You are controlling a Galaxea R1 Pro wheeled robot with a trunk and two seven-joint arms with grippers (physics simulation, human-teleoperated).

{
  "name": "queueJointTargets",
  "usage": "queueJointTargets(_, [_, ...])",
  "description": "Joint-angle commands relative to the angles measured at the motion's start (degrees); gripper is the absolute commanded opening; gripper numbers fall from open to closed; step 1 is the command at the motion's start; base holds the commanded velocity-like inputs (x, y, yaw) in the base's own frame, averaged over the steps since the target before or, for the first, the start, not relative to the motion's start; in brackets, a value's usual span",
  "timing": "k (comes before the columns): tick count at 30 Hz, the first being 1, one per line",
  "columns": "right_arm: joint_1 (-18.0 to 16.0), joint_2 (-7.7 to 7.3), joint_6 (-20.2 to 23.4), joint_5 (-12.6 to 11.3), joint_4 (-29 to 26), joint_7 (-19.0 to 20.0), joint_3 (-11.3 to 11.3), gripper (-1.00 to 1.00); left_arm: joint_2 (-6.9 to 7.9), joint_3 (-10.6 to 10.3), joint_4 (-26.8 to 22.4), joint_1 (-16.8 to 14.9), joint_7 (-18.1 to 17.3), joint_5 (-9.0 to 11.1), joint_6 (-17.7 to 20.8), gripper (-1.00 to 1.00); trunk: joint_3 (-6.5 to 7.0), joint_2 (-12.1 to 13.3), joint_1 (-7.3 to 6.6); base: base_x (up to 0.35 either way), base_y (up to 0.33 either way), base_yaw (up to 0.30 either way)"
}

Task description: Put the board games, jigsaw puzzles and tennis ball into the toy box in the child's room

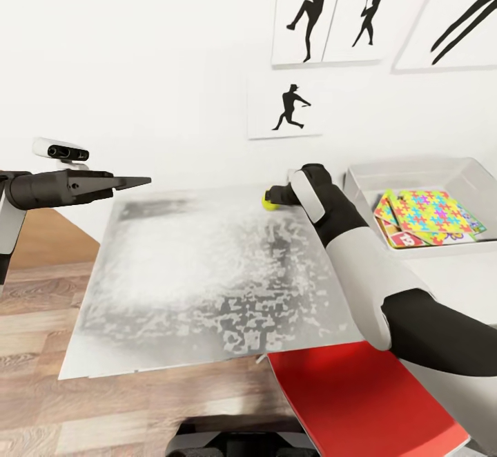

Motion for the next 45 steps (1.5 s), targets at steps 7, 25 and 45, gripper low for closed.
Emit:
queueJointTargets(7, [-3.29,0.00,-0.09,-0.91,1.64,-0.56,-0.02,1.00,0.06,-0.13,0.02,-0.06,-0.20,0.12,0.62,1.00,-0.75,-0.10,0.03,0.000,0.000,0.000])
queueJointTargets(25, [-5.04,0.00,-0.52,-1.06,3.54,-0.56,-0.07,1.00,0.09,-0.09,-0.06,-0.05,-0.23,0.48,0.63,1.00,-2.46,-0.10,0.03,0.000,0.000,0.000])
queueJointTargets(45, [-5.06,0.00,-0.54,-1.00,3.47,-0.56,-0.07,1.00,-0.91,-0.18,-0.26,-8.59,-0.17,0.81,0.68,1.00,-4.35,-0.10,0.03,0.000,0.000,0.000])
